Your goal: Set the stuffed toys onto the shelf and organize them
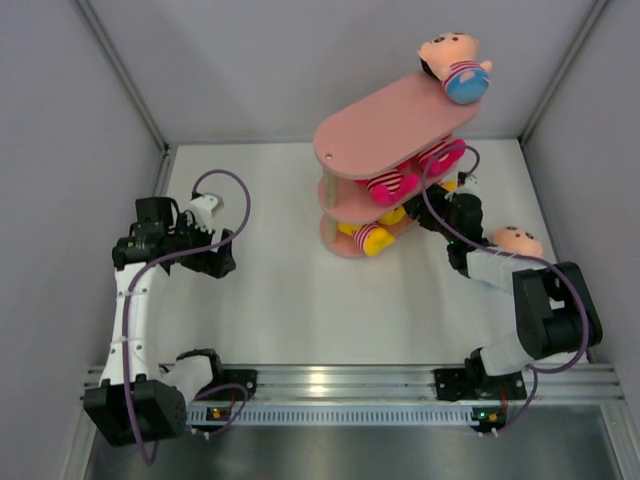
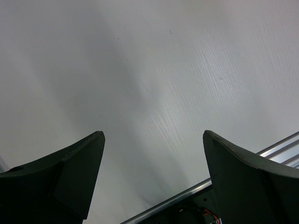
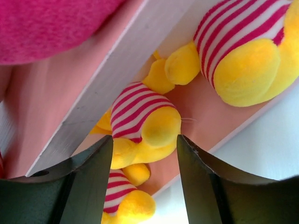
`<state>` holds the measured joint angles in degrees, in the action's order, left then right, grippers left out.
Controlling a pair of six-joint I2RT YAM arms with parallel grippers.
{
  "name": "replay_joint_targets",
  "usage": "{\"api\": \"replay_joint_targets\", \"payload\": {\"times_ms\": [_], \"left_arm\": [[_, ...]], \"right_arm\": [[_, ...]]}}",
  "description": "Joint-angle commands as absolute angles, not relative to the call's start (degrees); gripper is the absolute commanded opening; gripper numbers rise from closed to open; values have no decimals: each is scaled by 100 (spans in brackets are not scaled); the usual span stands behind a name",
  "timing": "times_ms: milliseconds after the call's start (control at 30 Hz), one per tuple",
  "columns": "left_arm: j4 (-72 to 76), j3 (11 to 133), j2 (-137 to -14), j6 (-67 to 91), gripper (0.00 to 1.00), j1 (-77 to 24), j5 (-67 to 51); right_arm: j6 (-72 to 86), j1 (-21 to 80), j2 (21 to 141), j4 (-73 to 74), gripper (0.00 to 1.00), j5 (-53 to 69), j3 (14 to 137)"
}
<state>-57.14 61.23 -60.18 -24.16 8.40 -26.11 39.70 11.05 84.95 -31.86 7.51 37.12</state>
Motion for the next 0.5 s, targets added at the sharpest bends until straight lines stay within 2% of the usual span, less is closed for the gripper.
{"api": "replay_joint_targets", "payload": {"times_ms": [0, 267, 367, 400, 467], "left_arm": [[-5695, 6082, -6029, -2461, 92, 826, -2733], [-5695, 6073, -6029, -2479, 92, 817, -2698], [-5687, 6091, -6038, -2470, 92, 826, -2707], [-5687, 6091, -6038, -2461, 92, 826, -2724], [-5695, 6091, -6038, -2461, 92, 826, -2716]], "right_arm": [[4552, 1037, 8639, -3981, 57, 476, 3753], [4772, 1037, 9053, -3955, 56, 325, 3937], [4729, 1037, 9123, -3832, 45, 203, 4017], [4711, 1037, 9158, -3797, 38, 185, 4034], [4667, 1037, 9193, -3753, 31, 150, 4060]]}}
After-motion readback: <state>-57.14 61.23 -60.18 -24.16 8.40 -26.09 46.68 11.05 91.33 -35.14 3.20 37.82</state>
